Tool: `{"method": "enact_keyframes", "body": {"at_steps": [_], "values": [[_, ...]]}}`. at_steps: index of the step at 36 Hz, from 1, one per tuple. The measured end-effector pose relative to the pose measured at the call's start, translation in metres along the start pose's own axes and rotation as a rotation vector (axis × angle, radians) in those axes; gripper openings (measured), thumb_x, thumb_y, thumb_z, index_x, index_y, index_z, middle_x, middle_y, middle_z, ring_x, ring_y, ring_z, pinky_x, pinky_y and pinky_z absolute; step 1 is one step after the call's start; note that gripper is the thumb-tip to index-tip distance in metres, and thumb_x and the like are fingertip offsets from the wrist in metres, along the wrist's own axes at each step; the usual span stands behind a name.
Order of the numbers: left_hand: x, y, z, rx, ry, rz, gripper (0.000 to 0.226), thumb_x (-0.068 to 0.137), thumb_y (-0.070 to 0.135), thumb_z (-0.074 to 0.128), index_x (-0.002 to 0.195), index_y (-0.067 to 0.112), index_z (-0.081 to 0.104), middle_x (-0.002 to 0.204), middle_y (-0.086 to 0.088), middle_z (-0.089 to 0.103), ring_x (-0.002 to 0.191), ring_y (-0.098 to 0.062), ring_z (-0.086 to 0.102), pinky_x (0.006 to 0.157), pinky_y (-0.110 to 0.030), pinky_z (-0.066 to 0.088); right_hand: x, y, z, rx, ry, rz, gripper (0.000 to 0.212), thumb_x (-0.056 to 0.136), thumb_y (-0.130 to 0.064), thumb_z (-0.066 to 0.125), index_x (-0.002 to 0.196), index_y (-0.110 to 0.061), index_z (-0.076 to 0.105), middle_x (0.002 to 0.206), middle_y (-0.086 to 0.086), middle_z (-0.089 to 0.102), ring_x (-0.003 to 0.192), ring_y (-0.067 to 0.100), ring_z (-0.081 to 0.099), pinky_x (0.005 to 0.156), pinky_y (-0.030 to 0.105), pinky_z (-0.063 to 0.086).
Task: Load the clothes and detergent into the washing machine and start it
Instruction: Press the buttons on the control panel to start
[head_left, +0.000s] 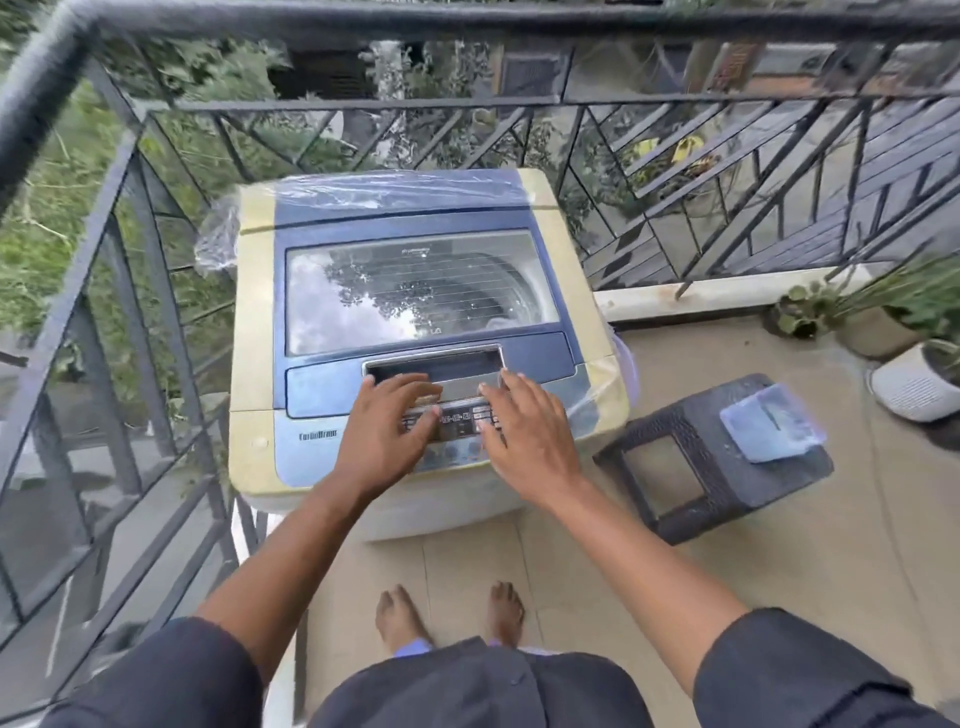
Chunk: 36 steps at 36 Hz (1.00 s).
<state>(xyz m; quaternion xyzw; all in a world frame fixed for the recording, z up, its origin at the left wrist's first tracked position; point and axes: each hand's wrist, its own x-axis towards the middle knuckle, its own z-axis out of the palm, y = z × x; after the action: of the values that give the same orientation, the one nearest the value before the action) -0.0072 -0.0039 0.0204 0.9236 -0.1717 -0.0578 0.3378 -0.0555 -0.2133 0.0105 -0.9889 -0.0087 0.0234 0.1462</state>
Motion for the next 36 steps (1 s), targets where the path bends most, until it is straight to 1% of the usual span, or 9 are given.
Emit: {"method": "enact_keyframes", "body": {"at_steps": [4, 9, 11, 14, 18, 22, 29, 33, 36], "values": [[0.007, 0.011, 0.0, -0.134, -0.052, 0.045, 0.03, 0.107, 0.033, 0.059, 0.126, 0.018, 0.077, 0.138, 0.004, 0.07, 0.133, -0.015, 0.061, 0.125, -0.047, 0.034, -0.015, 0.015, 0.001, -0.06, 0.088, 0.095, 0.053, 0.096, -0.035, 0.061, 0.145, -0.016, 0.056, 0.157, 0.015, 0.049, 0.146, 0.035, 0.045, 0.116, 0.053, 0.039], [0.009, 0.022, -0.001, -0.518, -0.07, -0.002, 0.059, 0.105, 0.053, 0.038, 0.117, 0.015, 0.081, 0.118, 0.003, 0.08, 0.116, -0.013, 0.072, 0.11, -0.042, 0.051, -0.03, 0.036, 0.006, -0.146, 0.147, 0.168, 0.055, 0.096, -0.041, 0.063, 0.143, -0.013, 0.057, 0.149, 0.016, 0.056, 0.139, 0.038, 0.05, 0.114, 0.054, 0.04], [0.01, 0.023, 0.002, -0.653, -0.078, -0.032, 0.067, 0.104, 0.057, 0.034, 0.115, 0.011, 0.082, 0.113, 0.0, 0.082, 0.112, -0.016, 0.076, 0.104, -0.037, 0.056, -0.035, 0.044, 0.007, -0.143, 0.15, 0.187, 0.056, 0.095, -0.041, 0.063, 0.144, -0.013, 0.056, 0.151, 0.018, 0.053, 0.139, 0.039, 0.049, 0.113, 0.054, 0.041], [0.014, 0.023, 0.008, -0.787, -0.128, -0.057, 0.072, 0.102, 0.06, 0.035, 0.114, 0.006, 0.081, 0.111, -0.004, 0.083, 0.113, -0.019, 0.077, 0.105, -0.033, 0.057, -0.042, 0.052, 0.01, -0.131, 0.125, 0.208, 0.062, 0.097, -0.049, 0.057, 0.15, -0.017, 0.048, 0.158, 0.02, 0.043, 0.143, 0.039, 0.042, 0.114, 0.054, 0.04], [0.02, 0.02, 0.015, -0.795, -0.166, -0.053, 0.071, 0.104, 0.059, 0.033, 0.113, 0.009, 0.083, 0.111, -0.003, 0.083, 0.114, -0.021, 0.076, 0.109, -0.044, 0.055, -0.047, 0.058, 0.014, -0.158, 0.123, 0.208, 0.067, 0.099, -0.061, 0.044, 0.155, -0.023, 0.039, 0.162, 0.016, 0.036, 0.148, 0.035, 0.034, 0.117, 0.052, 0.036], [0.024, 0.021, 0.018, -0.821, -0.204, -0.062, 0.068, 0.105, 0.059, 0.034, 0.111, 0.013, 0.084, 0.111, -0.006, 0.083, 0.116, -0.024, 0.076, 0.112, -0.052, 0.052, -0.05, 0.059, 0.017, -0.167, 0.132, 0.219, 0.067, 0.1, -0.064, 0.042, 0.155, -0.025, 0.039, 0.162, 0.015, 0.037, 0.148, 0.035, 0.035, 0.116, 0.053, 0.037], [0.027, 0.02, 0.017, -0.898, -0.233, -0.094, 0.075, 0.102, 0.062, 0.033, 0.114, 0.006, 0.081, 0.11, -0.013, 0.082, 0.117, -0.027, 0.075, 0.113, -0.05, 0.051, -0.053, 0.059, 0.019, -0.178, 0.125, 0.244, 0.067, 0.1, -0.068, 0.035, 0.156, -0.032, 0.038, 0.161, 0.012, 0.035, 0.148, 0.033, 0.034, 0.115, 0.053, 0.037], [0.027, 0.018, 0.018, -0.873, -0.234, -0.076, 0.074, 0.102, 0.06, 0.033, 0.114, 0.004, 0.08, 0.11, -0.013, 0.082, 0.117, -0.029, 0.075, 0.115, -0.054, 0.05, -0.053, 0.058, 0.018, -0.177, 0.108, 0.25, 0.07, 0.101, -0.072, 0.023, 0.157, -0.032, 0.037, 0.161, 0.012, 0.035, 0.148, 0.033, 0.033, 0.115, 0.052, 0.037], [0.028, 0.016, 0.02, -0.872, -0.219, -0.086, 0.072, 0.104, 0.059, 0.033, 0.112, 0.006, 0.081, 0.109, -0.013, 0.082, 0.116, -0.029, 0.076, 0.113, -0.056, 0.051, -0.051, 0.057, 0.018, -0.173, 0.106, 0.251, 0.071, 0.101, -0.072, 0.022, 0.156, -0.031, 0.038, 0.16, 0.013, 0.037, 0.147, 0.033, 0.034, 0.115, 0.052, 0.037]]}}
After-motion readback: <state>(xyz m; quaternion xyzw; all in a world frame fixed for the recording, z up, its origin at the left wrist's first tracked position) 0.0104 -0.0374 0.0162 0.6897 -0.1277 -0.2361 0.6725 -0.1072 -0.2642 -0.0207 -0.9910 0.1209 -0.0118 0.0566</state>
